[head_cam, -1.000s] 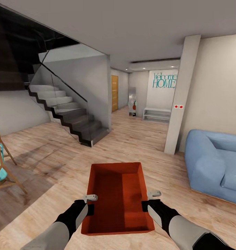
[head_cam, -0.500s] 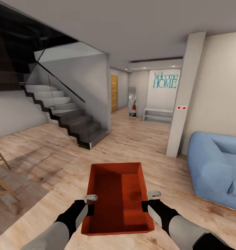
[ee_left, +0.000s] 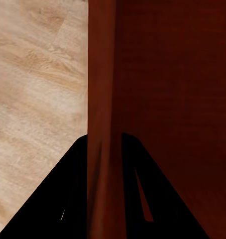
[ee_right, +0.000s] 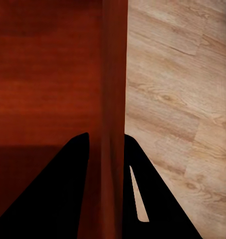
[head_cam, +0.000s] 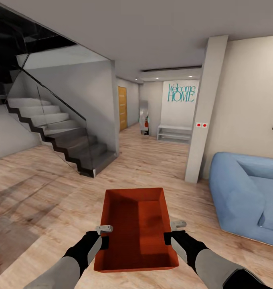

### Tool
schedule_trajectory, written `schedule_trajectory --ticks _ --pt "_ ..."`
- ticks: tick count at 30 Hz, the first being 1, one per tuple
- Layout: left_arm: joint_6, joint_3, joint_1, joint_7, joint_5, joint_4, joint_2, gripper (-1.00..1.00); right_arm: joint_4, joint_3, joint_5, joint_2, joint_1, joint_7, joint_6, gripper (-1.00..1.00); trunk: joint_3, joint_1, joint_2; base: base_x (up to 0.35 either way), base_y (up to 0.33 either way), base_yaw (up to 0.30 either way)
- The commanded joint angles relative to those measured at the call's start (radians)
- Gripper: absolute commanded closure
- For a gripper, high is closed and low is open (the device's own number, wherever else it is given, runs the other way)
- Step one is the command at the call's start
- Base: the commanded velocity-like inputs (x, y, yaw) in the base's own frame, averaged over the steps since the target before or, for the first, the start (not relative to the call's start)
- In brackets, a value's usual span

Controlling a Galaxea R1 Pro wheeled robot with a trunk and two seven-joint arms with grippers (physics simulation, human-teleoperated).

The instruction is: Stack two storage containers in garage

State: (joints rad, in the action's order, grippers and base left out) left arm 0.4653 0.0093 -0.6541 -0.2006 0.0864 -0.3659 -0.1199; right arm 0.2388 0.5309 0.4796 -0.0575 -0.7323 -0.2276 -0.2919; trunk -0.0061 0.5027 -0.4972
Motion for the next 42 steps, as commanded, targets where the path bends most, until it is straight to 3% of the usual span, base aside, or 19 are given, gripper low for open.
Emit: schedule_trajectory --ticks 1,42 --pt "0.009 -0.007 0.001 -0.022 -0.014 0.005 0.02 1.0 0.016 0.018 0.01 0.001 -0.001 -0.006 0.03 1.0 -0.001 0.001 -0.001 0.323 0.0 -0.022" --pt "0.009 -0.007 0.001 -0.02 -0.014 0.006 0.02 1.0 0.016 0.018 0.01 0.002 -0.001 -0.006 0.03 1.0 -0.001 0.001 -0.001 0.323 0.0 -0.001"
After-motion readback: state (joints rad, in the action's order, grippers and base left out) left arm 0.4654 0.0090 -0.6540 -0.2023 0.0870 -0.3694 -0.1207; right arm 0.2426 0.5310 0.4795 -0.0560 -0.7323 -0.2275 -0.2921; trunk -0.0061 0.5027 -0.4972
